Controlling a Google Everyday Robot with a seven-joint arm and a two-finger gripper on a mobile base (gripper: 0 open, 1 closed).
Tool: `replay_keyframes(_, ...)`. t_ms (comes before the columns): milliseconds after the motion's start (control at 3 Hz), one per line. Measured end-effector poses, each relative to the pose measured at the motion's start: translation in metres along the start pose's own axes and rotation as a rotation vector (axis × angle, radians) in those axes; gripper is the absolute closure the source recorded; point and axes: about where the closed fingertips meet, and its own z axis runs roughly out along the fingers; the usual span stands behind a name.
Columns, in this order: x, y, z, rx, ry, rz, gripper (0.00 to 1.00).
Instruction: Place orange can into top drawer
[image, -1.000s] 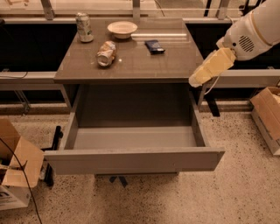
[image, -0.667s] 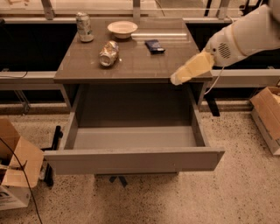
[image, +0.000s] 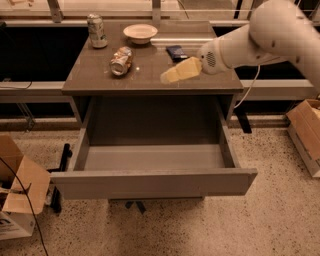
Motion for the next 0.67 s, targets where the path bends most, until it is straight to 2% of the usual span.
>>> replay_keyframes(333, -0.0241, -0.0003, 0.0497, -0.017, -0.061, 0.007, 0.00)
replay_keyframes(667, -0.0241, -0.0003, 0.0497, -0.017, -0.062, 0.007, 0.00)
